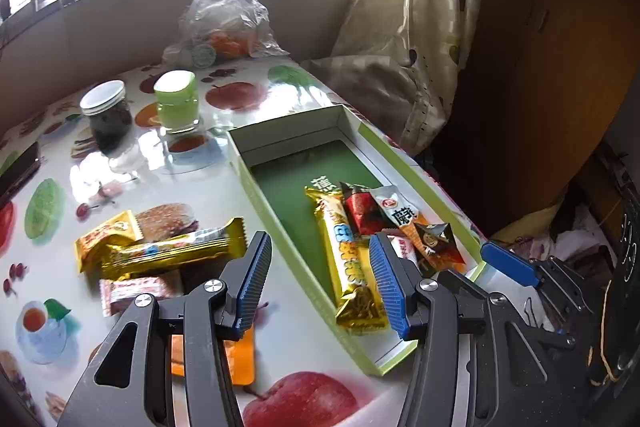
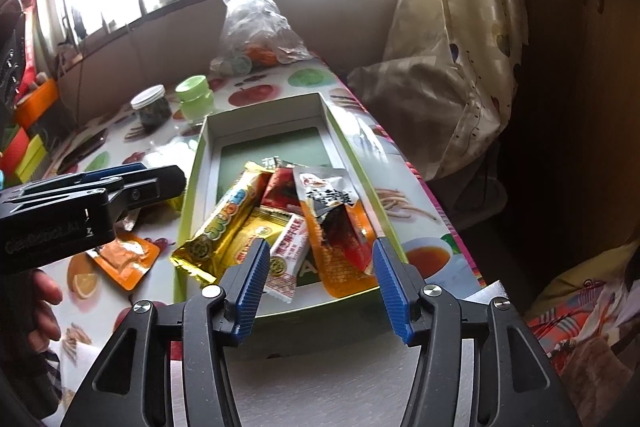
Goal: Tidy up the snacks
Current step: 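Withdraw both grippers from the box back over the snack pile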
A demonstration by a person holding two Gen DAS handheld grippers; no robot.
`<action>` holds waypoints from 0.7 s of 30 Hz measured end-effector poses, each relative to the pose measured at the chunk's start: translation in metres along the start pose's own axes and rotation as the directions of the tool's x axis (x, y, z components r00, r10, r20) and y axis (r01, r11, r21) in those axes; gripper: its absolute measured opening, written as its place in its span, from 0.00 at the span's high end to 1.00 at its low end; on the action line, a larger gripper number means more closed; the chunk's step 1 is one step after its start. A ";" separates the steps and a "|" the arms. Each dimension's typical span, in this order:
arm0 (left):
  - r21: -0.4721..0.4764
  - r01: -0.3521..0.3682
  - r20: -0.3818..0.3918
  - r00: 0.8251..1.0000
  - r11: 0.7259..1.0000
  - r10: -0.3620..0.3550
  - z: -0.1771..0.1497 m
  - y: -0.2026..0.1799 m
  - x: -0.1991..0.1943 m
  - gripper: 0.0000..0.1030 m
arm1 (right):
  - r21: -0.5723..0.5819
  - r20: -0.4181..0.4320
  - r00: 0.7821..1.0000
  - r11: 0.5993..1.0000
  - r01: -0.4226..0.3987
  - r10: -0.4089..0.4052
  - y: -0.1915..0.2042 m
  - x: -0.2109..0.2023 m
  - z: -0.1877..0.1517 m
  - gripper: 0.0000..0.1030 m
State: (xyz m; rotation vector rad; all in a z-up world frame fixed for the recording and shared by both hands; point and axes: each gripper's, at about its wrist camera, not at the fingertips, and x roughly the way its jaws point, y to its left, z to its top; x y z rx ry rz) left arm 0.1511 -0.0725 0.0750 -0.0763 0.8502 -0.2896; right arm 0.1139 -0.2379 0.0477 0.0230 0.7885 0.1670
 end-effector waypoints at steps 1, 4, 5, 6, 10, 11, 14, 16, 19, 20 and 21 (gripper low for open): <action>-0.001 -0.004 0.002 1.000 1.000 0.004 -0.001 0.001 -0.002 0.49 | -0.002 0.001 1.000 1.000 -0.003 0.003 0.001 0.000 0.000 0.48; -0.005 -0.019 0.014 1.000 1.000 0.019 -0.004 0.005 -0.009 0.49 | -0.014 0.007 1.000 1.000 -0.014 0.014 0.008 -0.003 0.000 0.48; -0.002 -0.026 0.019 0.999 1.000 0.026 -0.006 0.006 -0.012 0.49 | -0.017 0.008 1.000 1.000 -0.019 0.019 0.010 -0.003 0.000 0.48; -0.003 -0.031 0.020 0.999 1.000 0.031 -0.007 0.007 -0.013 0.49 | -0.020 0.010 1.000 1.000 -0.024 0.024 0.012 -0.004 0.000 0.48; -0.009 -0.043 0.032 0.999 0.999 0.043 -0.013 0.013 -0.022 0.49 | -0.046 0.017 0.999 0.998 -0.042 0.043 0.022 -0.007 -0.001 0.48; -0.010 -0.043 0.035 0.998 0.999 0.044 -0.013 0.014 -0.023 0.49 | -0.053 0.017 0.999 0.997 -0.048 0.049 0.025 -0.008 -0.001 0.48; -0.025 -0.053 0.040 0.998 0.998 0.054 -0.017 0.021 -0.029 0.49 | -0.061 0.018 0.998 0.996 -0.062 0.064 0.030 -0.009 -0.001 0.48; -0.035 -0.062 0.037 0.997 0.997 0.063 -0.018 0.025 -0.030 0.49 | -0.068 0.019 0.997 0.995 -0.074 0.075 0.034 -0.009 -0.001 0.48; -0.046 -0.075 0.033 0.996 0.996 0.077 -0.022 0.031 -0.032 0.49 | -0.079 0.011 0.995 0.992 -0.100 0.101 0.041 -0.007 -0.001 0.48; -0.050 -0.080 0.033 0.996 0.996 0.082 -0.024 0.032 -0.033 0.49 | -0.088 0.006 0.994 0.990 -0.109 0.110 0.045 -0.006 -0.001 0.48; -0.053 -0.083 0.033 0.996 0.995 0.085 -0.026 0.035 -0.033 0.49 | -0.096 0.004 0.994 0.989 -0.113 0.114 0.048 -0.005 -0.001 0.48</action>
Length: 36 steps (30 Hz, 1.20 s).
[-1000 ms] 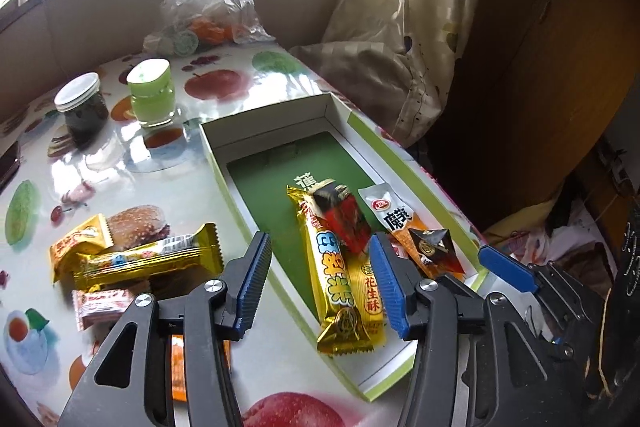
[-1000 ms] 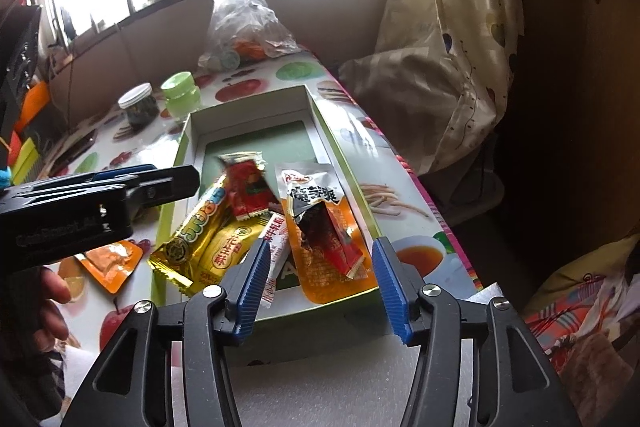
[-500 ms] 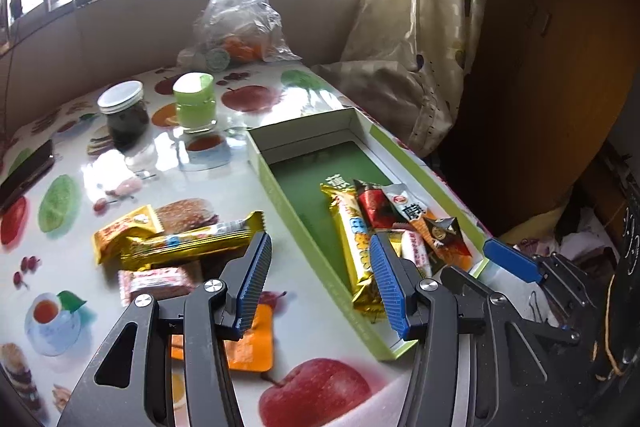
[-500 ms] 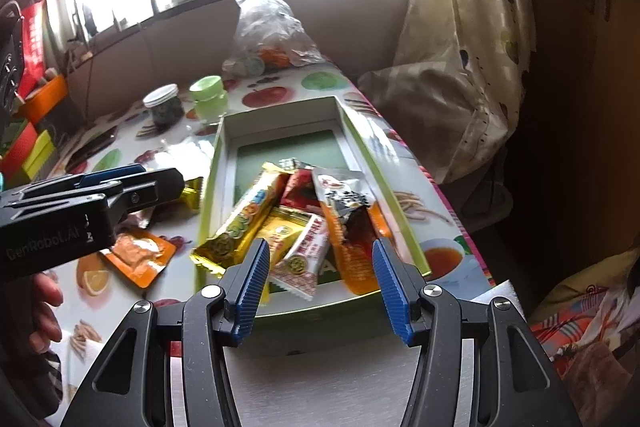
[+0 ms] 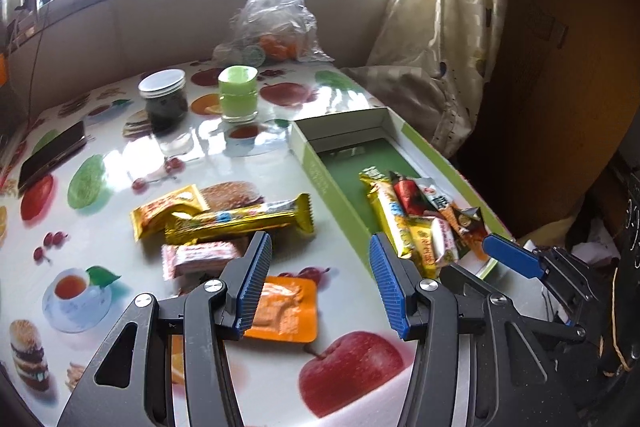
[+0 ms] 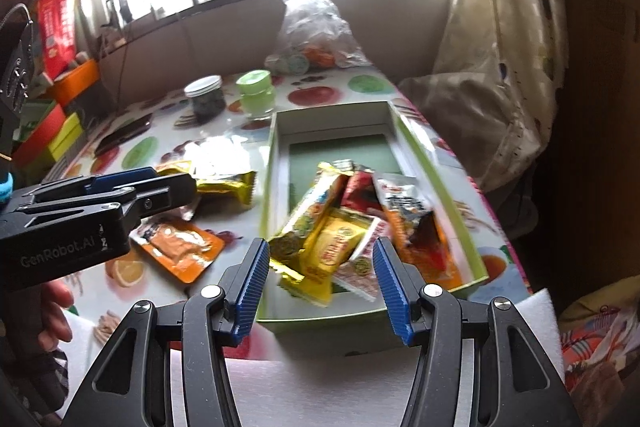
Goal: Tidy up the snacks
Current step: 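Withdraw both grippers from the box back over the snack pile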
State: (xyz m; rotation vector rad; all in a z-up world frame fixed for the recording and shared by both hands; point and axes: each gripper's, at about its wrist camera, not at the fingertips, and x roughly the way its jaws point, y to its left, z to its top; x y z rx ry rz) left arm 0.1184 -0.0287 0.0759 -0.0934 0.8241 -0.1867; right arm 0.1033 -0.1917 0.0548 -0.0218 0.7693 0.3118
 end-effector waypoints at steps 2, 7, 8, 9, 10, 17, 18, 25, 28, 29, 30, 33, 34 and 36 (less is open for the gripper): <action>-0.010 -0.010 -0.005 1.000 1.000 0.010 -0.004 0.007 -0.001 0.49 | -0.019 -0.004 1.000 1.000 -0.017 0.017 0.008 0.003 0.001 0.48; -0.062 -0.014 -0.009 1.000 0.998 0.013 -0.011 0.027 -0.006 0.49 | -0.072 -0.023 0.998 0.996 -0.053 0.051 0.027 0.010 0.004 0.48; -0.071 -0.017 -0.009 1.000 0.997 0.016 -0.014 0.032 -0.007 0.49 | -0.082 -0.027 0.998 0.995 -0.063 0.061 0.031 0.012 0.004 0.48; -0.090 -0.029 -0.009 1.000 0.996 0.028 -0.016 0.040 -0.010 0.49 | -0.091 -0.030 0.997 0.993 -0.073 0.070 0.035 0.013 0.005 0.48; -0.105 -0.042 -0.006 0.999 0.994 0.042 -0.018 0.045 -0.012 0.49 | -0.101 -0.033 0.996 0.991 -0.082 0.079 0.039 0.015 0.006 0.48; -0.205 -0.104 0.000 0.994 0.973 0.106 -0.030 0.090 -0.027 0.49 | -0.206 -0.105 0.984 0.965 -0.165 0.145 0.074 0.036 0.008 0.48; -0.216 -0.110 -0.002 0.994 0.970 0.112 -0.032 0.096 -0.028 0.49 | -0.217 -0.120 0.980 0.959 -0.184 0.161 0.078 0.039 0.008 0.48; -0.268 -0.141 -0.032 0.990 0.953 0.138 -0.045 0.120 -0.027 0.49 | -0.305 -0.221 0.957 0.919 -0.252 0.189 0.106 0.069 0.005 0.44; -0.274 -0.140 -0.041 0.990 0.952 0.134 -0.048 0.124 -0.025 0.49 | -0.348 -0.246 0.951 0.899 -0.266 0.186 0.116 0.077 0.006 0.44; -0.276 -0.139 -0.043 0.990 0.951 0.133 -0.049 0.124 -0.025 0.49 | -0.366 -0.260 0.948 0.891 -0.270 0.181 0.119 0.080 0.006 0.44; -0.280 -0.138 -0.045 0.990 0.950 0.131 -0.050 0.126 -0.024 0.49 | -0.383 -0.267 0.949 0.885 -0.264 0.168 0.121 0.082 0.007 0.44; -0.287 -0.133 -0.048 0.991 0.949 0.124 -0.052 0.128 -0.023 0.49 | -0.443 -0.280 0.951 0.861 -0.251 0.133 0.128 0.088 0.006 0.44; -0.288 -0.132 -0.049 0.991 0.949 0.123 -0.052 0.129 -0.023 0.49 | -0.456 -0.286 0.949 0.853 -0.255 0.131 0.130 0.090 0.006 0.44; -0.293 -0.129 -0.050 0.992 0.947 0.120 -0.051 0.131 -0.021 0.49 | -0.474 -0.296 0.946 0.839 -0.267 0.134 0.133 0.093 0.006 0.43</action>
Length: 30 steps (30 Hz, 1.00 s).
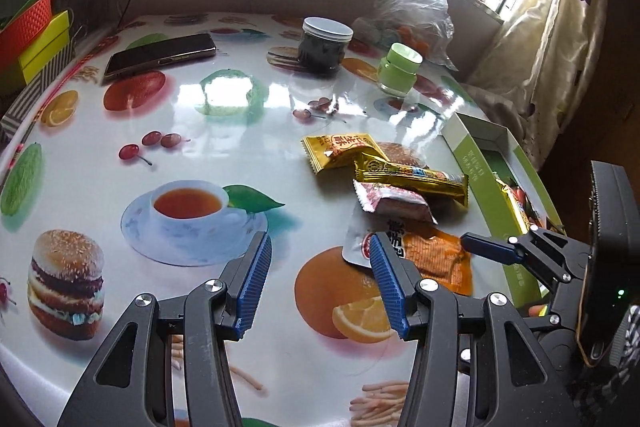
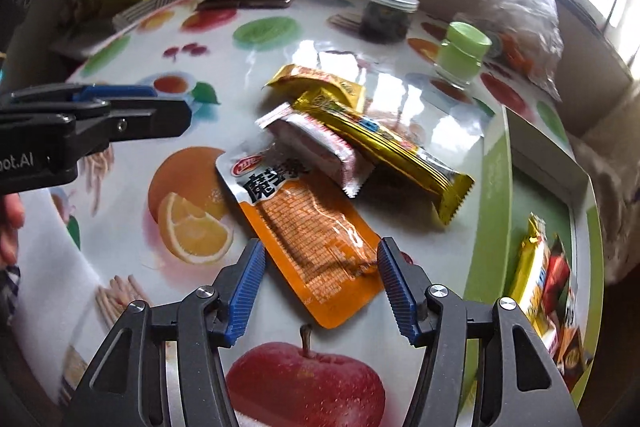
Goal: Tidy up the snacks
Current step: 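Withdraw both grippers from the box back over the snack pile, then lower the right gripper onto the orange konjac packet and close on it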
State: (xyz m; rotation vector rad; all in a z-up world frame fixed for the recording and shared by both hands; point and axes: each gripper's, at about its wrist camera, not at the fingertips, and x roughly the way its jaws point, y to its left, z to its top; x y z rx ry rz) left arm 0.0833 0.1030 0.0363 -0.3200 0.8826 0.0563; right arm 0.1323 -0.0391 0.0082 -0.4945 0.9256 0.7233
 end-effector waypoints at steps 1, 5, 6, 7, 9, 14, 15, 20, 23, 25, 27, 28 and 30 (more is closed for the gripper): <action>-0.004 0.002 -0.002 1.000 1.000 -0.002 0.000 0.001 0.001 0.49 | -0.004 0.000 1.000 1.000 -0.007 0.007 0.000 0.001 0.001 0.43; -0.014 0.005 -0.007 1.000 1.000 -0.005 0.000 0.005 0.003 0.49 | -0.026 -0.015 1.000 0.999 -0.019 0.019 0.000 0.005 0.007 0.41; -0.016 0.005 -0.008 1.000 1.000 -0.005 0.000 0.006 0.003 0.49 | -0.041 -0.020 0.999 0.999 -0.035 0.034 0.000 0.006 0.009 0.41; -0.018 0.006 -0.008 1.000 1.000 -0.006 0.000 0.006 0.003 0.49 | -0.047 -0.026 0.998 0.998 -0.052 0.051 0.001 0.006 0.010 0.41; -0.023 0.007 -0.007 1.000 1.000 -0.007 0.001 0.008 0.003 0.49 | -0.032 -0.042 0.995 0.995 -0.095 0.094 -0.002 0.010 0.014 0.39; -0.030 0.006 -0.009 1.000 1.000 -0.007 -0.001 0.011 0.003 0.49 | 0.000 -0.064 0.995 0.997 -0.080 0.080 -0.002 0.011 0.016 0.39; -0.033 0.007 -0.008 1.000 0.999 -0.007 -0.001 0.012 0.003 0.49 | 0.013 -0.064 0.994 0.996 -0.085 0.085 -0.003 0.011 0.016 0.39; -0.036 0.009 -0.011 1.000 0.999 -0.009 -0.002 0.014 0.003 0.49 | 0.033 -0.045 0.996 0.997 -0.072 0.073 -0.002 0.008 0.012 0.56; -0.039 0.010 -0.009 1.000 0.999 -0.010 -0.003 0.014 0.003 0.49 | 0.025 -0.039 0.997 0.998 -0.063 0.064 0.003 0.003 0.007 0.61; -0.040 0.010 -0.008 1.000 0.999 -0.011 -0.004 0.016 0.002 0.49 | 0.027 -0.033 0.998 0.998 -0.059 0.060 0.005 0.001 0.004 0.63; -0.040 0.009 -0.008 1.000 0.999 -0.009 -0.004 0.016 0.001 0.49 | 0.040 -0.024 0.998 0.997 -0.064 0.065 0.006 -0.002 0.001 0.66; -0.040 0.009 -0.007 1.000 0.999 -0.010 -0.004 0.017 0.000 0.49 | 0.044 -0.016 0.998 0.997 -0.067 0.068 0.006 -0.004 0.000 0.69; -0.037 0.010 -0.005 1.000 0.999 -0.010 -0.004 0.017 -0.002 0.49 | 0.053 -0.008 0.997 0.996 -0.074 0.075 0.008 -0.007 -0.002 0.71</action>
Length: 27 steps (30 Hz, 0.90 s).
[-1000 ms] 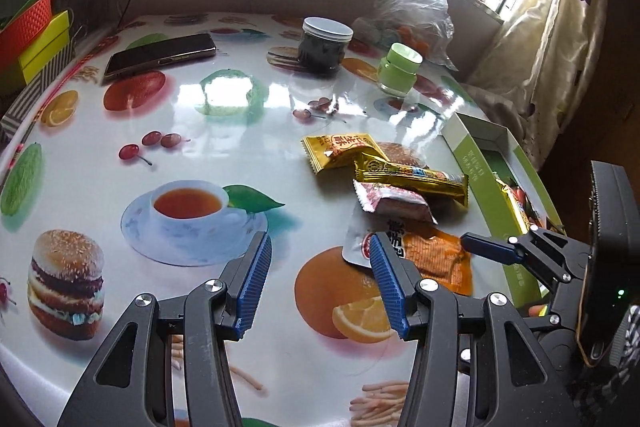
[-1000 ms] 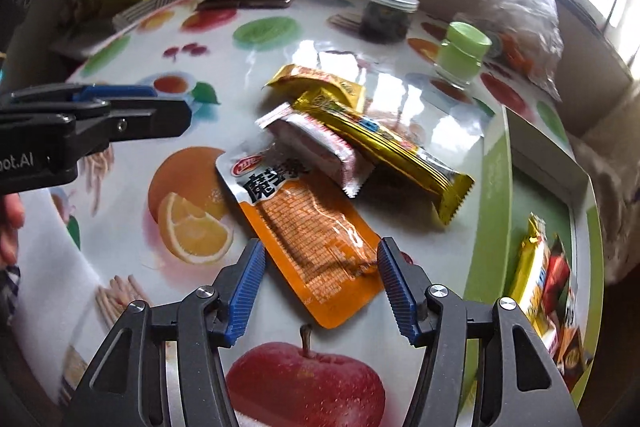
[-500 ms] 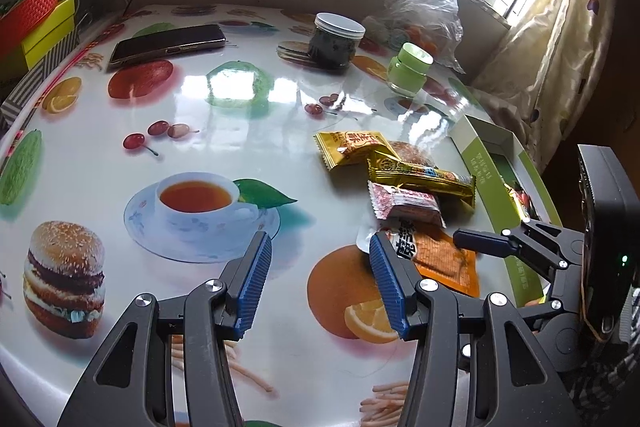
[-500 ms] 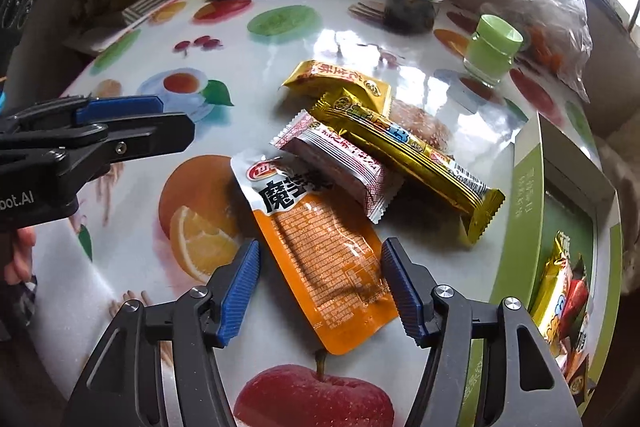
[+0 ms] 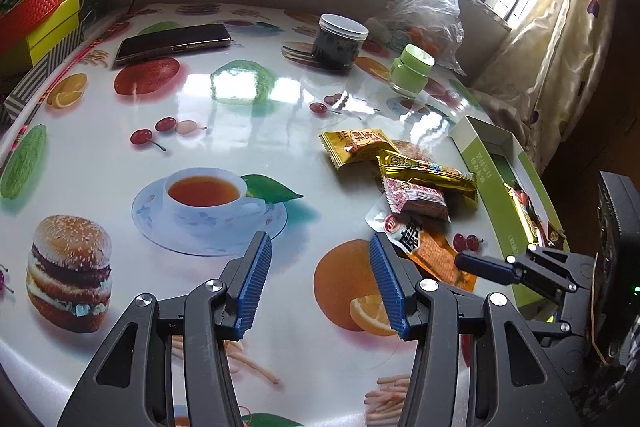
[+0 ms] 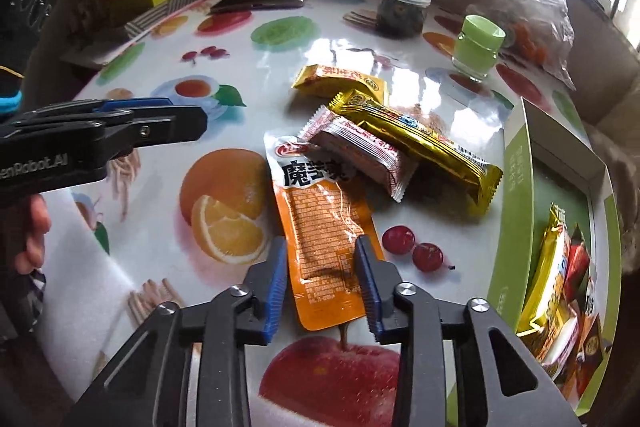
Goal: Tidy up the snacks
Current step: 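Lower the right gripper onto the orange konjac packet and close on it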
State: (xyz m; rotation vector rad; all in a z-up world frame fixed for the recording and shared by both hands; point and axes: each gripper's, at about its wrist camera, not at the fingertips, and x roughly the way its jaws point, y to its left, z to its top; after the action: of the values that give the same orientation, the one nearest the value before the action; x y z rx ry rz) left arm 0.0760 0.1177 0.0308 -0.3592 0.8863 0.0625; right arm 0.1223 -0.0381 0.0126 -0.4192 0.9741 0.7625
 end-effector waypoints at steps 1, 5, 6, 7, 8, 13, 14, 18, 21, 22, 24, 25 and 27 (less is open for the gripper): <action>0.001 0.000 0.000 1.000 1.000 0.000 0.000 0.000 -0.001 0.49 | 0.003 0.003 1.000 1.000 -0.002 0.002 0.001 -0.001 -0.001 0.73; -0.002 0.001 0.000 1.000 1.000 -0.001 0.000 -0.001 -0.002 0.49 | 0.011 0.014 1.000 1.000 -0.011 0.011 0.005 -0.006 -0.006 0.77; 0.000 0.002 0.001 1.000 1.000 -0.002 0.000 -0.001 -0.003 0.49 | 0.017 0.018 1.000 1.000 -0.014 0.013 0.006 -0.007 -0.007 0.78; 0.002 0.003 0.002 1.000 1.000 -0.003 -0.001 -0.002 -0.004 0.49 | 0.023 0.021 1.000 1.000 -0.018 0.018 0.006 -0.008 -0.009 0.78; 0.004 0.004 0.003 1.000 1.000 -0.004 -0.001 -0.002 -0.005 0.49 | 0.034 0.026 0.999 0.999 -0.026 0.026 0.006 -0.011 -0.011 0.78; 0.005 0.004 0.005 1.000 1.000 -0.004 -0.001 -0.003 -0.006 0.49 | 0.057 0.023 0.999 0.997 -0.051 0.049 0.006 -0.013 -0.017 0.69; 0.006 0.004 0.005 1.000 1.000 -0.004 -0.001 -0.003 -0.006 0.49 | 0.049 0.023 0.999 0.998 -0.026 0.025 0.006 -0.013 -0.017 0.59; 0.007 0.001 0.001 1.000 1.000 -0.001 -0.001 -0.003 -0.006 0.49 | 0.055 0.082 0.997 0.998 -0.002 -0.002 0.003 -0.017 -0.015 0.46; 0.007 -0.003 -0.003 1.000 1.000 0.003 -0.001 -0.004 -0.005 0.49 | 0.065 0.072 0.997 0.998 0.001 -0.005 -0.003 -0.008 -0.008 0.39; 0.007 -0.003 -0.003 1.000 1.000 0.003 -0.001 -0.004 -0.005 0.49 | 0.069 0.064 0.998 0.998 -0.008 0.003 -0.005 -0.004 -0.006 0.39; 0.008 -0.003 -0.005 1.000 1.000 0.003 -0.002 -0.004 -0.005 0.49 | 0.078 0.030 0.999 0.996 -0.046 0.044 -0.007 0.007 -0.001 0.38; 0.008 -0.004 -0.007 1.000 1.000 0.004 -0.001 -0.004 -0.004 0.49 | 0.066 0.036 0.998 0.997 -0.044 0.041 -0.005 0.007 -0.001 0.37; 0.007 -0.008 -0.009 1.000 1.000 0.008 -0.002 -0.003 -0.003 0.49 | 0.015 0.029 0.998 0.999 -0.047 0.047 0.002 0.010 0.001 0.36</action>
State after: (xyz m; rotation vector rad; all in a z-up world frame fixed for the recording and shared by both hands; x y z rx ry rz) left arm 0.0735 0.1147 0.0327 -0.3499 0.8970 0.0656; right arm 0.1245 -0.0320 0.0051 -0.3716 0.9651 0.8010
